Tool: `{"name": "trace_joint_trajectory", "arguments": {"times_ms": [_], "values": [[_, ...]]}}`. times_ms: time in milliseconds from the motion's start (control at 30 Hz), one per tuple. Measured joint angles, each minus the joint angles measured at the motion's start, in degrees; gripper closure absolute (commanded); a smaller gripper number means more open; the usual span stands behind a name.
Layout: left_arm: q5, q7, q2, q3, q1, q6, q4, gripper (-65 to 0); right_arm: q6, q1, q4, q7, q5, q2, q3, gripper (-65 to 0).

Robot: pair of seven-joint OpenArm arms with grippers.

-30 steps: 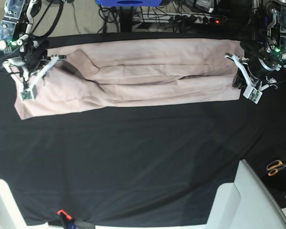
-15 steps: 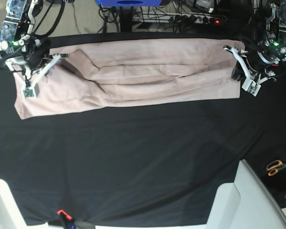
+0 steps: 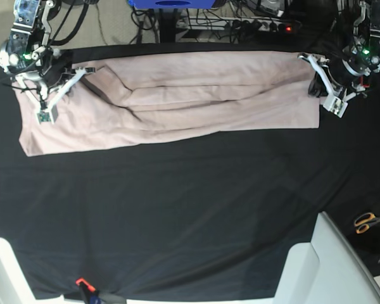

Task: Fold the T-shirt properly
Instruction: 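Hold the shirt edge with both grippers and smooth it flat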

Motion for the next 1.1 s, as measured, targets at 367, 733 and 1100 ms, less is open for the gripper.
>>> {"name": "trace_joint_trajectory", "arguments": {"times_ms": [367, 733, 1100], "values": [[0.0, -0.1, -1.2, -0.2, 0.6, 0.0, 0.1, 0.0, 0.0, -2.4, 4.3, -0.4, 0.2, 0.0, 0.0, 0.0], [0.0, 0.2, -1.2, -0.2, -1.8, 0.0, 0.1, 0.0, 0.0, 1.6, 4.4, -2.0, 0.2, 0.5, 3.7, 0.0], [0.0, 0.2, -1.2, -0.3, -3.2, 0.0, -0.2, 0.0, 0.2, 2.7, 4.4, -3.0, 0.2, 2.6, 5.4, 0.0]]}}
